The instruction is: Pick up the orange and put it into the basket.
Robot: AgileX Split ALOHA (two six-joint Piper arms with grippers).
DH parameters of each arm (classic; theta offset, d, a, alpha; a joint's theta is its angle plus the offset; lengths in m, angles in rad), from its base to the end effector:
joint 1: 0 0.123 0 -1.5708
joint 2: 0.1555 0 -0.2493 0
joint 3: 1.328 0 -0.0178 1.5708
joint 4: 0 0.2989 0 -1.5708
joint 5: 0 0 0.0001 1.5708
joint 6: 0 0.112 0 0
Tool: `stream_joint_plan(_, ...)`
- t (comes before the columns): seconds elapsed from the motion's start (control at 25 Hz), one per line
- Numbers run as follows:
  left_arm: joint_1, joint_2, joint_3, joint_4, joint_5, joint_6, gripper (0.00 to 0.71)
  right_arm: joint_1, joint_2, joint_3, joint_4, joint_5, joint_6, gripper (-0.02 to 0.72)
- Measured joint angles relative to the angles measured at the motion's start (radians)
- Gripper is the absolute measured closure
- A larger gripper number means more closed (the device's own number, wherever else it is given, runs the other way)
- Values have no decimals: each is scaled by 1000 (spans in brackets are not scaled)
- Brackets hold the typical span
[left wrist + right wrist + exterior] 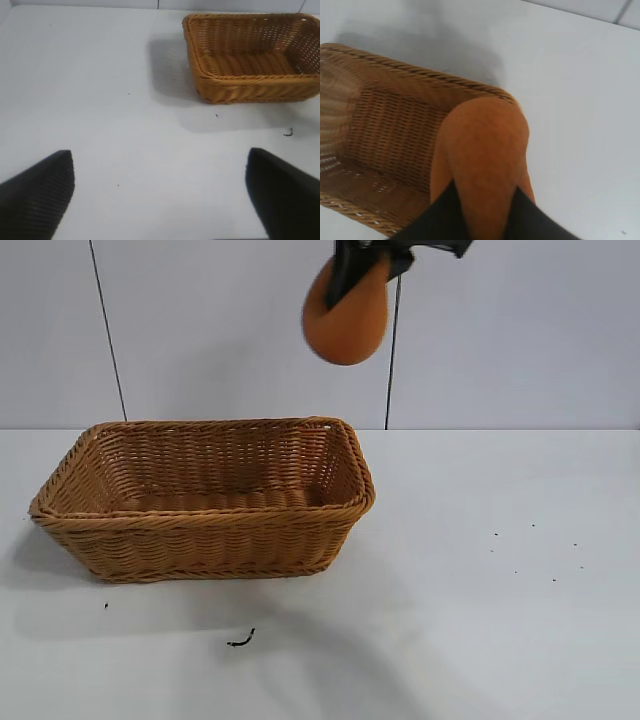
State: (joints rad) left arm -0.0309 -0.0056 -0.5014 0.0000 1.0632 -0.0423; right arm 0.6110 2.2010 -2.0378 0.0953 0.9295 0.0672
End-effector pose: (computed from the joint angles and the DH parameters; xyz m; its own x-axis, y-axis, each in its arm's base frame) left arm 0.0910 -0.0028 0.2916 -0.4526 -0.0283 -0.8913 0.0118 0.9992 -0.0377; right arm 0.4339 0.3143 0.2001 -0.7604 -0.3816 -0.5255 -0.5153 0.8470 0.1305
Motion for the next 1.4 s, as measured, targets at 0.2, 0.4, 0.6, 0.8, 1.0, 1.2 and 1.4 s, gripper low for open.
stream_joint_plan(0.2, 0, 0, 0, 0, 0, 0, 44, 15, 123, 0, -35, -53, 32, 650)
stream_joint_plan(0.4, 0, 0, 0, 0, 1, 0, 44, 15, 182, 0, -44, -55, 34, 647)
stream_joint_plan(0.6, 0, 0, 0, 0, 1, 0, 44, 15, 178, 0, -30, -50, 22, 252)
stream_joint_plan(0.8, 0, 0, 0, 0, 1, 0, 44, 12, 154, -90, -44, 47, 9, 52)
stream_joint_plan(1.0, 0, 0, 0, 0, 1, 0, 44, -38, 139, -254, -105, 199, 47, 36)
stream_joint_plan(1.2, 0, 0, 0, 0, 1, 0, 44, -143, 135, -299, -165, 271, 62, 33)
stream_joint_plan(1.4, 0, 0, 0, 0, 1, 0, 44, -288, 137, -299, -175, 285, 62, 32)
